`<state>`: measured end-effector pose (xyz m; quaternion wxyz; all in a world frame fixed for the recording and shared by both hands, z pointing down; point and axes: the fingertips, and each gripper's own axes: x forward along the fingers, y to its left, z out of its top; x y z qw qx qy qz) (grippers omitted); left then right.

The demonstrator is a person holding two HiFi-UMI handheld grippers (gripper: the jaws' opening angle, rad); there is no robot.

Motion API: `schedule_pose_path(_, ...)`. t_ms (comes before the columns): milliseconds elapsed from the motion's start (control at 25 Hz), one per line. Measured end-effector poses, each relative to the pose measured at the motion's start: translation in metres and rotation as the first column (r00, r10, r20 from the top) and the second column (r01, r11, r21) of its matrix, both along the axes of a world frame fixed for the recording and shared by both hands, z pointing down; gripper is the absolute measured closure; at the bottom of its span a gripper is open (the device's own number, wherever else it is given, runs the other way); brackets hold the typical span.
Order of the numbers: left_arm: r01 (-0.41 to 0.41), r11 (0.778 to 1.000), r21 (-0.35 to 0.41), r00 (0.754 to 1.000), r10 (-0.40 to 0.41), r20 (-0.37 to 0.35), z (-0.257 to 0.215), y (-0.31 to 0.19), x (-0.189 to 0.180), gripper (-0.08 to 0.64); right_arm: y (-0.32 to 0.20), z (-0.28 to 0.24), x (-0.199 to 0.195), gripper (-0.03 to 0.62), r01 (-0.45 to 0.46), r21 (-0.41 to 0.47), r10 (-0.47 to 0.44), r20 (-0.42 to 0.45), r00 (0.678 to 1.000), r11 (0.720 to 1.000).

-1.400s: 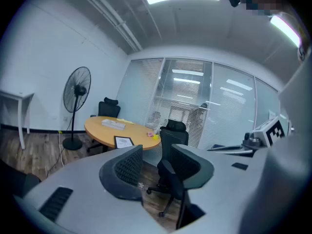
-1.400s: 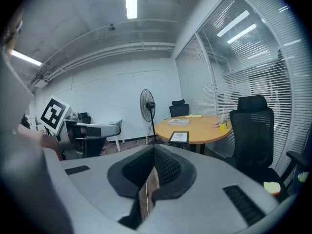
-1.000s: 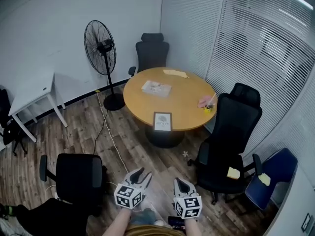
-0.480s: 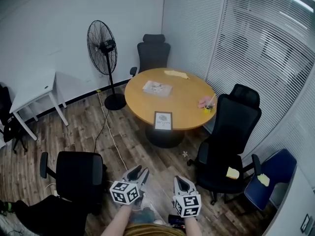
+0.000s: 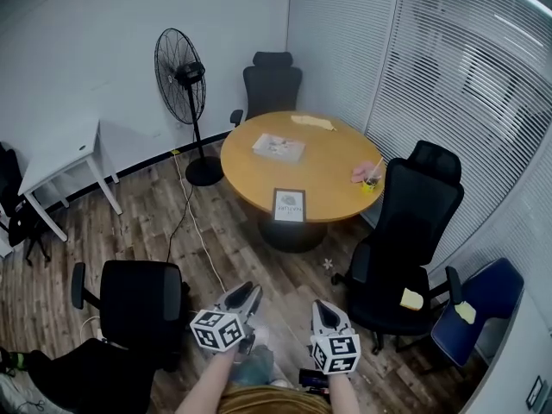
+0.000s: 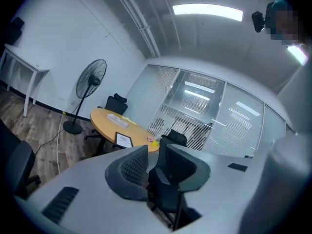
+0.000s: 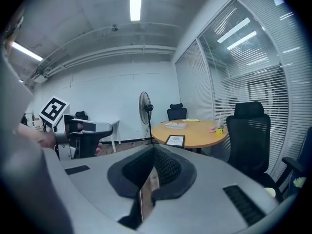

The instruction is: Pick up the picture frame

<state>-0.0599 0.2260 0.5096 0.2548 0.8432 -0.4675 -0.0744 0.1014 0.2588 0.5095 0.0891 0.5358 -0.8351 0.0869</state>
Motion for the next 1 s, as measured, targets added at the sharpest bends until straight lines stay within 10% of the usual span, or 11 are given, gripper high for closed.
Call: schedule_pose_path(1000,-0.054,0.994,-0.095,0.995,0.062,0.082,0.045,-0.331,-0.018,0.434,-0.311,0.034,0.016,0.580,-0.160,-0.116,0.158,-0.023,0.987,0.980)
